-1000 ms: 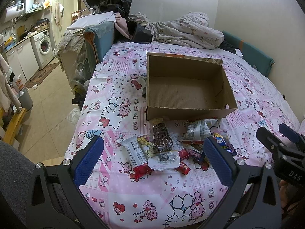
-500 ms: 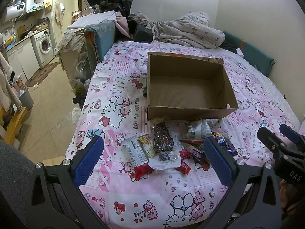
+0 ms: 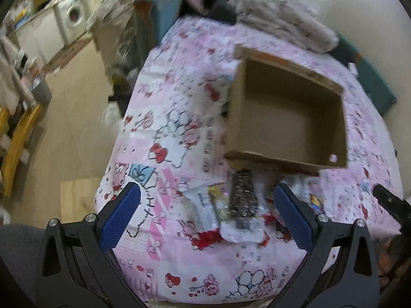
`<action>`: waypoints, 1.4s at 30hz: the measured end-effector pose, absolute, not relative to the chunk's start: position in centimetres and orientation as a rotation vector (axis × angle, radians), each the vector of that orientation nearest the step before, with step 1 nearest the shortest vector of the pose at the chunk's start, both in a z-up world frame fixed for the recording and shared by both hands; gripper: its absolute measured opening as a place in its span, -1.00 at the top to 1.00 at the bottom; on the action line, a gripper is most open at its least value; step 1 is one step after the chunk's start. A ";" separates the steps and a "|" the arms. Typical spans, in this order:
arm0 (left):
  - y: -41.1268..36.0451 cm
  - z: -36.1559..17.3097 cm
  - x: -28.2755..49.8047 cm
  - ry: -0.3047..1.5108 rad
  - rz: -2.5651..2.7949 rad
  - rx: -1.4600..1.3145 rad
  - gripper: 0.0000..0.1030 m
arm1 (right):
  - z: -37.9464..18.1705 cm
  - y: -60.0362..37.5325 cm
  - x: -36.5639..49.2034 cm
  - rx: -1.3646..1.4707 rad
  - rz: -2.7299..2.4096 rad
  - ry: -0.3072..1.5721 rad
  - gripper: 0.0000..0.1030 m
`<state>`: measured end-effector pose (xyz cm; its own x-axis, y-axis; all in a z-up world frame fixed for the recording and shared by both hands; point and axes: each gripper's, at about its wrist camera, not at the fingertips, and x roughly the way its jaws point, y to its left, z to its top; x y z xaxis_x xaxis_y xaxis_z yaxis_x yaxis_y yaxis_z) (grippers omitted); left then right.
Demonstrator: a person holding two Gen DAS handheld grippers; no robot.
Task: Organize snacks
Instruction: 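Grasp a white bar with the left tool while the right tool grasps a white bar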
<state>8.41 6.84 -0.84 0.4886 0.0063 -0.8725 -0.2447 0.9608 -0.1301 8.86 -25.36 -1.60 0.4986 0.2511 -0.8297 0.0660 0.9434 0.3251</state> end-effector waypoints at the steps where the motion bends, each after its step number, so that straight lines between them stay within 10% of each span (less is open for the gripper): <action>1: 7.7 -1.9 9.2 1.088 0.173 -0.280 -0.85 | -2.1 -26.0 9.5 0.354 0.105 1.074 -1.00; 4: 8.8 -4.8 10.4 1.181 0.214 -0.335 -0.29 | -3.5 -27.5 10.8 0.402 0.070 1.132 -1.00; 10: 7.5 -11.0 11.8 1.346 0.245 -0.367 -0.19 | -7.3 -28.5 12.2 0.452 0.035 1.242 -0.96; 14: 6.6 -13.5 11.8 1.403 0.247 -0.362 -0.14 | -10.1 -29.5 12.9 0.543 0.052 1.346 -0.33; 28: 5.7 -17.2 11.6 1.481 0.274 -0.364 0.12 | -16.1 -24.3 13.6 0.246 0.079 1.580 0.65; 30: 5.8 -17.5 12.0 1.496 0.277 -0.361 0.45 | -15.9 -24.5 13.6 0.257 0.078 1.571 0.67; 42: 6.8 -11.2 11.8 1.323 0.279 -0.287 0.48 | -9.5 -30.4 10.4 0.520 0.050 1.353 0.67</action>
<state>11.81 6.84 -11.17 0.2223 0.0369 -0.9743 -0.3598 0.9318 -0.0468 10.45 -30.36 -9.50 0.2330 0.3281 -0.9155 0.2603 0.8860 0.3838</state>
